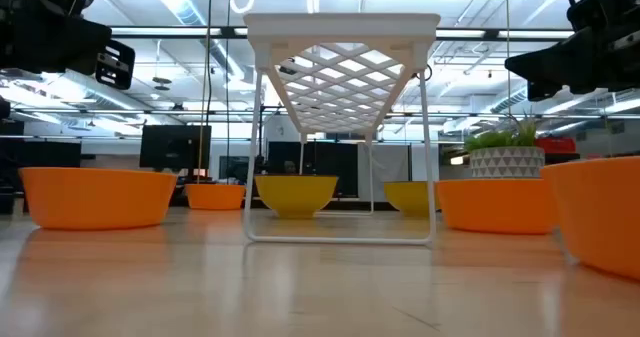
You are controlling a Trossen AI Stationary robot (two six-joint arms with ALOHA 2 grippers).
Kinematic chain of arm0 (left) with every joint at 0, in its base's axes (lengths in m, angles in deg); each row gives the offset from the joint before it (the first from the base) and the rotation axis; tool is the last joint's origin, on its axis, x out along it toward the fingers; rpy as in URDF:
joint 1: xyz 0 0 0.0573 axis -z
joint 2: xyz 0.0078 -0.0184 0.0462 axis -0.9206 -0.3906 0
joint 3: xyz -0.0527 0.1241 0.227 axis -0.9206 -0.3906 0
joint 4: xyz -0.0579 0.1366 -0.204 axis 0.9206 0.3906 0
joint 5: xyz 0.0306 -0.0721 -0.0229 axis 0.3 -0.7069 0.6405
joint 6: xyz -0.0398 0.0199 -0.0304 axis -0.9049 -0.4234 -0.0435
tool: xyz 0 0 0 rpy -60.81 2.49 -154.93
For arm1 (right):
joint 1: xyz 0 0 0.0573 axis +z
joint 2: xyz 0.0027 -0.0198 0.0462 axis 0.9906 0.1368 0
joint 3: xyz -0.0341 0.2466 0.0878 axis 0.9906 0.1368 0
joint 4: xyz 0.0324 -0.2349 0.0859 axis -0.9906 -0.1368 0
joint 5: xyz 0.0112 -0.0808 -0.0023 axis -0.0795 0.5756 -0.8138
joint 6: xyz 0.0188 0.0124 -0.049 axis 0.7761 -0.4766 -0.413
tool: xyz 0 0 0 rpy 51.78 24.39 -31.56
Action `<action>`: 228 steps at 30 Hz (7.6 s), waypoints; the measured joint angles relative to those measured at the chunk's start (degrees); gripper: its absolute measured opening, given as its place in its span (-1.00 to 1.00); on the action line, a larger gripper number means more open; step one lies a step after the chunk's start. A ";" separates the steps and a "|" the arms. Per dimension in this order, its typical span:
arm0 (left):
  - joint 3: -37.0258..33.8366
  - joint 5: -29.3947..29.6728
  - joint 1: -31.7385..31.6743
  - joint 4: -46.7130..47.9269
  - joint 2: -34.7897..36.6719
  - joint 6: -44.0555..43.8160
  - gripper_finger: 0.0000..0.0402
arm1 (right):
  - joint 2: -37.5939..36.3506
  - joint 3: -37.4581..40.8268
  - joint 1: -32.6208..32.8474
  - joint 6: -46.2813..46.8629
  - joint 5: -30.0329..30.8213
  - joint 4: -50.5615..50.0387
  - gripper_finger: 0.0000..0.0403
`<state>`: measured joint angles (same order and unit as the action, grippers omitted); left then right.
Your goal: Pick & Place Mini bowls
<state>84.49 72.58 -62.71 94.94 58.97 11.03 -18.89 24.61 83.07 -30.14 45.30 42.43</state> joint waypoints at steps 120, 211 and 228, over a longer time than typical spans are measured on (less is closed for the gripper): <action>0.01 -0.02 0.00 -0.01 0.02 0.00 -0.93 | 0.01 0.00 0.00 10.56 0.00 31.13 -0.92; 0.01 0.00 0.00 -0.01 0.00 0.00 -0.93 | 49.53 -97.36 0.02 9.03 13.76 -31.39 -1.00; -0.01 0.00 0.02 -0.01 0.02 0.00 -0.93 | 50.61 -97.70 0.02 6.41 13.76 -32.22 -1.00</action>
<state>84.48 72.58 -62.69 94.94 58.99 11.03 31.72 -73.09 83.08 -23.72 59.06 10.21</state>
